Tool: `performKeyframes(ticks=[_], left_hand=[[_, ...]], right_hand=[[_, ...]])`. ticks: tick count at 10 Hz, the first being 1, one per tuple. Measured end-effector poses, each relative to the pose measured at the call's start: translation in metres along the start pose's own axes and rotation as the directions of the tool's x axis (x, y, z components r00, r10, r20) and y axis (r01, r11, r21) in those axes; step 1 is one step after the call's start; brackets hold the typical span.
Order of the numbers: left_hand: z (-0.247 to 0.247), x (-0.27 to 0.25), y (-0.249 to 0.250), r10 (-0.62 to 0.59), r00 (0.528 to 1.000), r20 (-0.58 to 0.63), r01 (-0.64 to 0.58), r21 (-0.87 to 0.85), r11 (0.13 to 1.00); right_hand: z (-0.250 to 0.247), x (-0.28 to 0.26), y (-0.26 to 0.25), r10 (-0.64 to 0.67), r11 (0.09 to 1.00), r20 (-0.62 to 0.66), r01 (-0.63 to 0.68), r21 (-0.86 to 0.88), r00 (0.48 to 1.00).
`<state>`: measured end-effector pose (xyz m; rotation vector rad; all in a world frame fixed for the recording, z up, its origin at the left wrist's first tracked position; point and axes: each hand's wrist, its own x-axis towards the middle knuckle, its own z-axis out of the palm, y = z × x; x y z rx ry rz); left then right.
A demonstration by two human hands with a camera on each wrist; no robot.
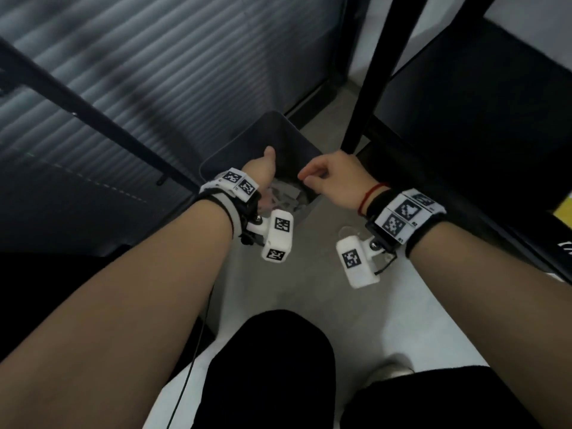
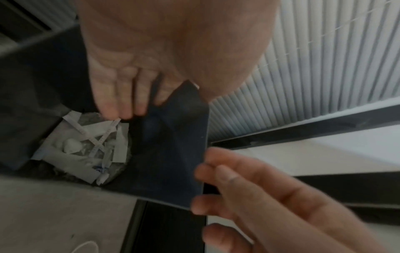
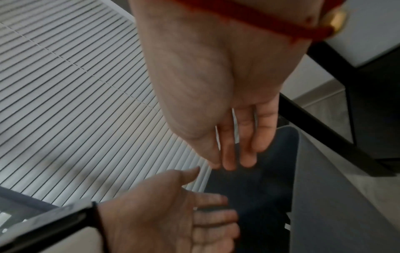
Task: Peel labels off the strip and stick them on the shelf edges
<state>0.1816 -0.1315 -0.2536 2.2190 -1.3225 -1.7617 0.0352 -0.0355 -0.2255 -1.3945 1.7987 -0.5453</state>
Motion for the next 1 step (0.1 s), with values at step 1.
performKeyframes(ticks=[1], left_hand=[[-0.0068,-0.0333,0.0136,0.046,0.999,0.004,-0.046,-0.031,0.998]], right_hand=[[-0.0156,-0.0161,-0.0141,0.116,0.993,-0.036,-0.115,0.019,0.993]])
